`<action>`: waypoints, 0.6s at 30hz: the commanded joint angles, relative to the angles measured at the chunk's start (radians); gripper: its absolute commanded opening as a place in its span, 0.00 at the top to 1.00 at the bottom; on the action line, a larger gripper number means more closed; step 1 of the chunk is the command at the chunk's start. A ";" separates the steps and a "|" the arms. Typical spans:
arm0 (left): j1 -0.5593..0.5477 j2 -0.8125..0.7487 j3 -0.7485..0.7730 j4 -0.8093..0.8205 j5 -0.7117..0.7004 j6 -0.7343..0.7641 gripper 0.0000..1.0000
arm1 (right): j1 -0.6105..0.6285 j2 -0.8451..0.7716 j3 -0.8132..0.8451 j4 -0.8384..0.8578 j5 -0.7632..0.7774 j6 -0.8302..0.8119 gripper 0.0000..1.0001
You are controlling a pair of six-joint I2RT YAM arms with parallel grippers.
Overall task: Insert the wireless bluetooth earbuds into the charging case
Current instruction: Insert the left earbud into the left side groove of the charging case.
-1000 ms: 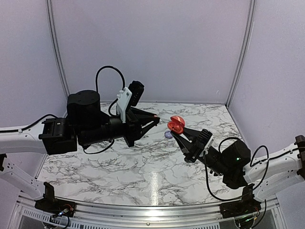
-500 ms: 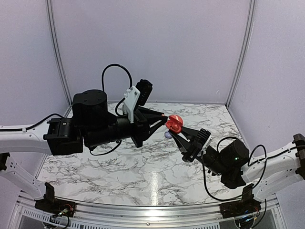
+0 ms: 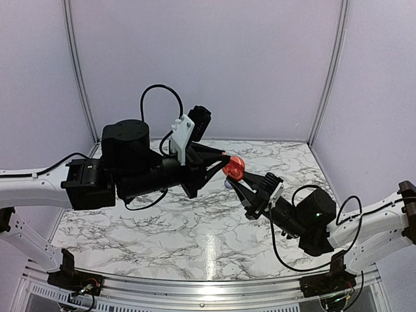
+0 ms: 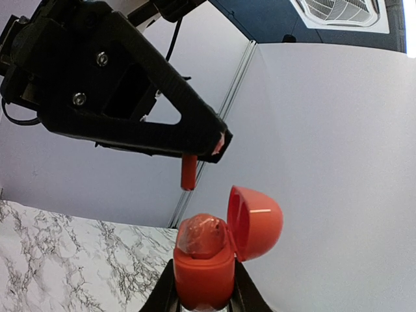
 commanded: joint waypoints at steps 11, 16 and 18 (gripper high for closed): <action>-0.006 0.046 0.043 -0.011 -0.022 0.024 0.92 | 0.009 0.008 0.049 -0.001 0.024 0.046 1.00; -0.006 0.059 0.044 -0.020 -0.022 0.024 0.92 | 0.010 0.007 0.047 0.010 0.028 0.058 1.00; -0.006 0.060 0.042 -0.019 -0.031 0.025 0.92 | 0.010 0.007 0.048 0.014 0.028 0.063 1.00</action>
